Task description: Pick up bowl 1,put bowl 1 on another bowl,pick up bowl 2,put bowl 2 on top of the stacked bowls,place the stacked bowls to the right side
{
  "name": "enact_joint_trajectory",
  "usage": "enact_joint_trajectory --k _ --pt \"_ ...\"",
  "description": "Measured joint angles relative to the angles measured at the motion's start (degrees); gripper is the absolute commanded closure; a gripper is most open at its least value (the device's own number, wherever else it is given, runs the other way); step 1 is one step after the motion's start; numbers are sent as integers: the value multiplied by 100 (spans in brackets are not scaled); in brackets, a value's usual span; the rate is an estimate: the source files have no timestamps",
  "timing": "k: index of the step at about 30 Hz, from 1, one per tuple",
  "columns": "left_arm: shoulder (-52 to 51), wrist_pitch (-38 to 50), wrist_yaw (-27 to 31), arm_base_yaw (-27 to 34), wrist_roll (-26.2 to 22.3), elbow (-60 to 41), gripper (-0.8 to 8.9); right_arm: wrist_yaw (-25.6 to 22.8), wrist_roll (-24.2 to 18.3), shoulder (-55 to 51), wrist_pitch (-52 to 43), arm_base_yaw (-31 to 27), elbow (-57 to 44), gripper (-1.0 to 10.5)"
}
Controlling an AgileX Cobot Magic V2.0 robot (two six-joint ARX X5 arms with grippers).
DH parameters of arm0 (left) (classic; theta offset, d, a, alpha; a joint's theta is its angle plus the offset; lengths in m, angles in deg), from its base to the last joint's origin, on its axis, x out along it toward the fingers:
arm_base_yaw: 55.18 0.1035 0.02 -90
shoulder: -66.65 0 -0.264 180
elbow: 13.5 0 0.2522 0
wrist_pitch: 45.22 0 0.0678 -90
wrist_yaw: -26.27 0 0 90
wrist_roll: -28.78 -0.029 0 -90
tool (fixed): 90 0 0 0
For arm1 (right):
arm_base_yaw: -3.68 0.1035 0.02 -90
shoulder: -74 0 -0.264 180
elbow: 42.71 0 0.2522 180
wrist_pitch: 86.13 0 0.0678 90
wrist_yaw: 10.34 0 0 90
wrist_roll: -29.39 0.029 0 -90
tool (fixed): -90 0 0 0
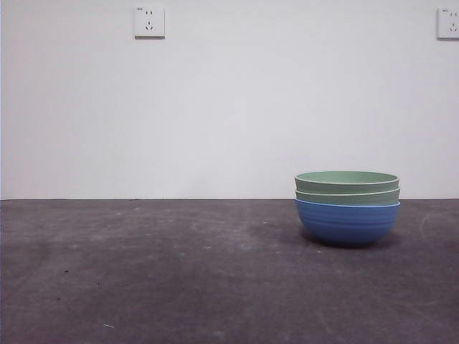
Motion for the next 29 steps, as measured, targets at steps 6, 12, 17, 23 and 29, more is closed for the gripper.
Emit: enact_joint_trajectory --k 6,12,17,23,29 --pt "-450 39 0 0 2 -850 817 0 0 0 0 0 0 944" --pt "-789 249 0 0 2 -1499 817 0 0 0 0 0 0 944" --pt "-935 302 0 0 72 -1882 817 0 0 0 0 0 0 944" --pt "-1027 238 0 2 278 -2140 817 0 0 0 0 0 0 944" --pt "-1185 -37 0 2 417 -2140 817 0 0 0 0 0 0 944"
